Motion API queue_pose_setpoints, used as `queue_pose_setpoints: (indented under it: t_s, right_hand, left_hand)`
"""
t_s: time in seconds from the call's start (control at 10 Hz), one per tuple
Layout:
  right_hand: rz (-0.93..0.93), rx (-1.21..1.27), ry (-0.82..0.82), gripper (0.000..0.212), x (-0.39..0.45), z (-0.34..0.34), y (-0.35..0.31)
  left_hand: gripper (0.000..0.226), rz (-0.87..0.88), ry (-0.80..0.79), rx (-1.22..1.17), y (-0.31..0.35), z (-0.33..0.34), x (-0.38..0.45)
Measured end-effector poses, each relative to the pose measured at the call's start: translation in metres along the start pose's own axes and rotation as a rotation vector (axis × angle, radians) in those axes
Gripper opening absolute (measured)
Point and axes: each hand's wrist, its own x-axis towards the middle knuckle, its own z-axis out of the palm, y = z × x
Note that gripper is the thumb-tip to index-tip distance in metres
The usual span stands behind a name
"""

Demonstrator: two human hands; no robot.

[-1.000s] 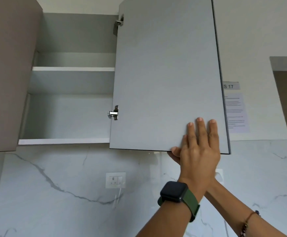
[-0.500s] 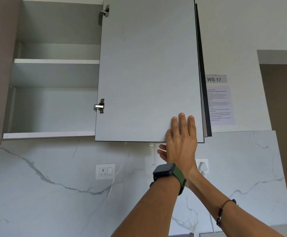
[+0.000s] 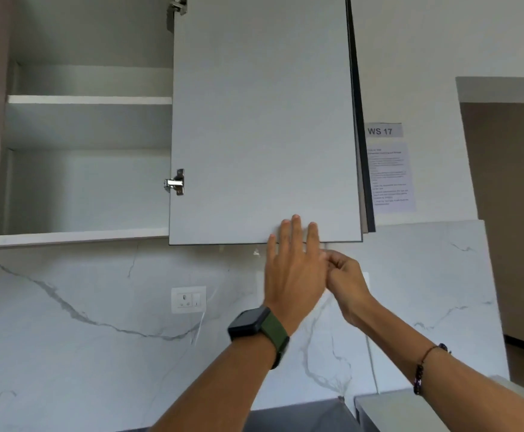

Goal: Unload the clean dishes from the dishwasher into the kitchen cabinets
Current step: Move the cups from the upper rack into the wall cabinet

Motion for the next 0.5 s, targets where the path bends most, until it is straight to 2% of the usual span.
queue_pose_setpoints:
  t_s: [0.1,0.2,0.3,0.4,0.5]
  right_hand:
    - [-0.007,-0.074,0.065,0.017,-0.011,-0.019,-0.007]
    - [-0.005,-0.226,0.141,0.017,-0.034,-0.055,-0.011]
    - [0.025,-0.401,0.170,0.014,-0.057,-0.090,-0.010]
    - [0.090,-0.706,0.184,0.019,-0.110,-0.142,-0.019]
    - [0.250,-0.910,0.145,0.021,-0.176,-0.202,-0.034]
  left_hand:
    - [0.041,0.056,0.005,-0.060,-0.008,-0.007,-0.023]
    - [0.037,0.027,-0.016,-0.184,-0.012,-0.003,-0.047]
    - [0.040,0.007,-0.108,-0.229,0.001,0.000,-0.067]
    - [0.037,-0.030,-0.228,-0.374,0.034,-0.001,-0.096]
    - [0.034,-0.065,-0.357,-0.534,0.084,-0.007,-0.133]
